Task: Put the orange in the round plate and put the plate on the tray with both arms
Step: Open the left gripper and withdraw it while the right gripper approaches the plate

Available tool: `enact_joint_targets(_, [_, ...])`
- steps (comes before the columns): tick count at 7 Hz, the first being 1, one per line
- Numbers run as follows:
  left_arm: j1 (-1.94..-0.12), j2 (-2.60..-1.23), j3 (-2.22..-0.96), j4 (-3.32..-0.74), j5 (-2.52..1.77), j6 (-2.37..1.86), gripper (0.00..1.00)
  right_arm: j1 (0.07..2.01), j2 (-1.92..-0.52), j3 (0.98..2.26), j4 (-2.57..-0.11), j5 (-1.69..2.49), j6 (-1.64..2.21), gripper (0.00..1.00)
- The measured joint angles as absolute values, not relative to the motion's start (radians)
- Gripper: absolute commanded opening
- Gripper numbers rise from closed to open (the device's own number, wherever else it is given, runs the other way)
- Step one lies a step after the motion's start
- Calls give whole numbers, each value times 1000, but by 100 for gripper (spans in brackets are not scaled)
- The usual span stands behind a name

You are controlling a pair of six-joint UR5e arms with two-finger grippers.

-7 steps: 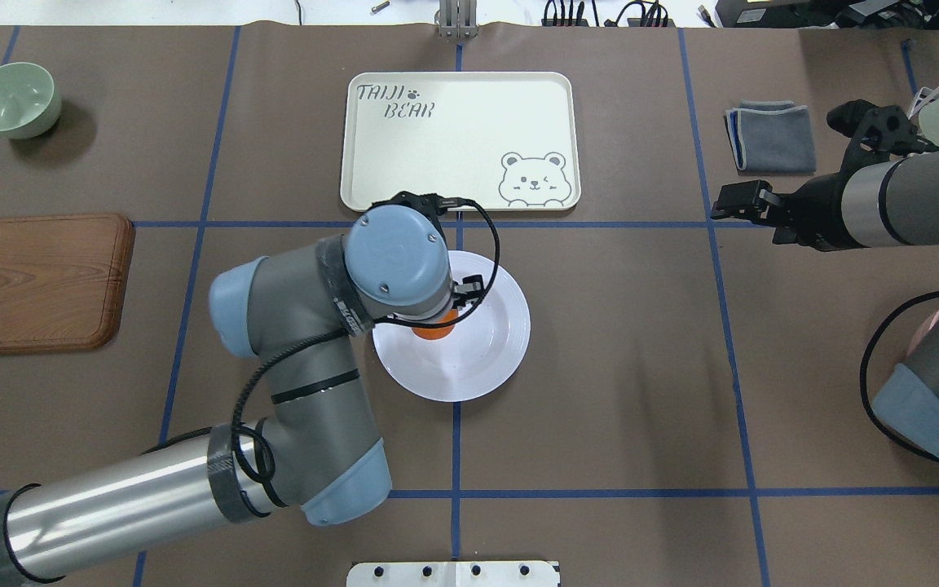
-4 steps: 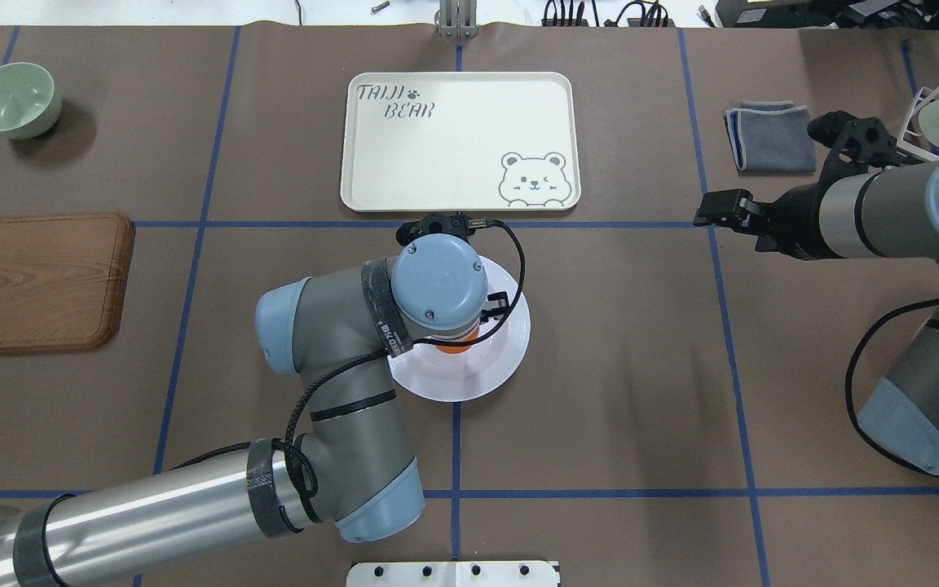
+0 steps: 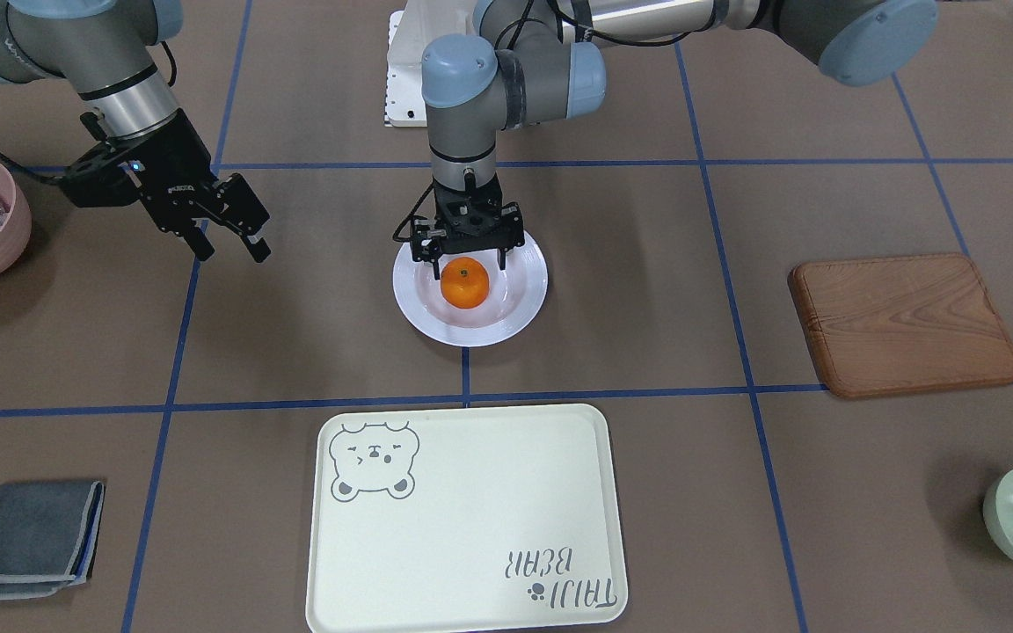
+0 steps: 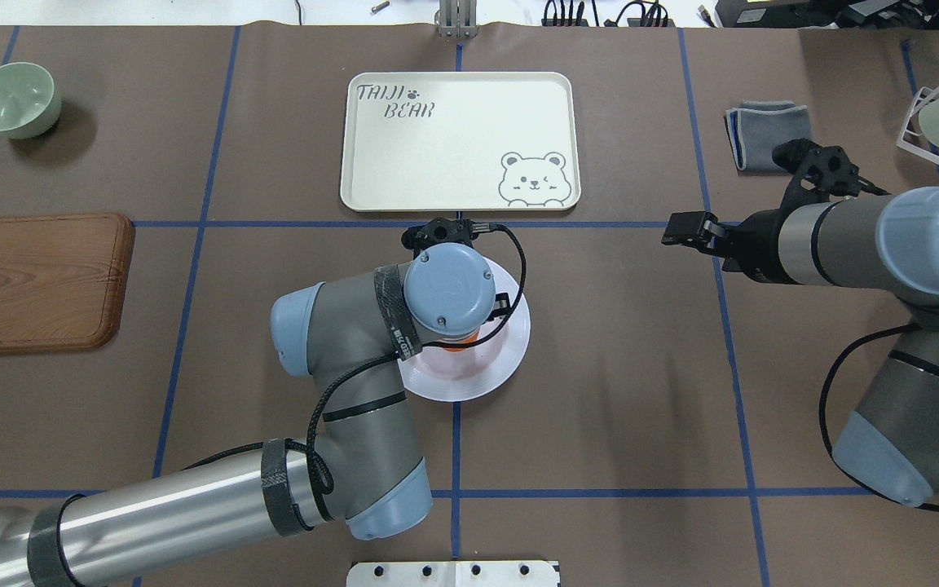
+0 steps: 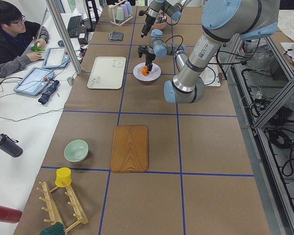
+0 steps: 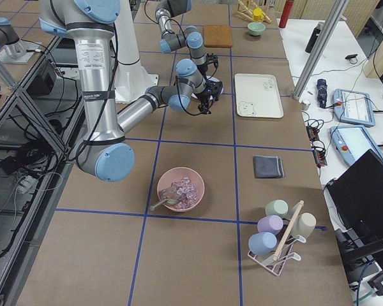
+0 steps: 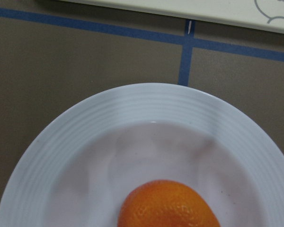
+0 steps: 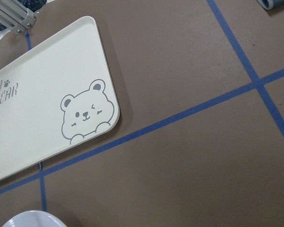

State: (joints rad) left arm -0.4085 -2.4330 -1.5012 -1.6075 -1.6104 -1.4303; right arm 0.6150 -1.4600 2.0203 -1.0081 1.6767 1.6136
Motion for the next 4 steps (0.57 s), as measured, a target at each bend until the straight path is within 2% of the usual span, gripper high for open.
enact_joint_targets(2, [-522, -2369, -1594, -1587, -1736, -1294, 98, 524, -1450, 2024, -973, 1566, 1788, 97])
enact_joint_targets(4, [-705, -2197, -1707, -1575, -1898, -1049, 98, 454, -1429, 2022, -968, 1492, 1933, 96])
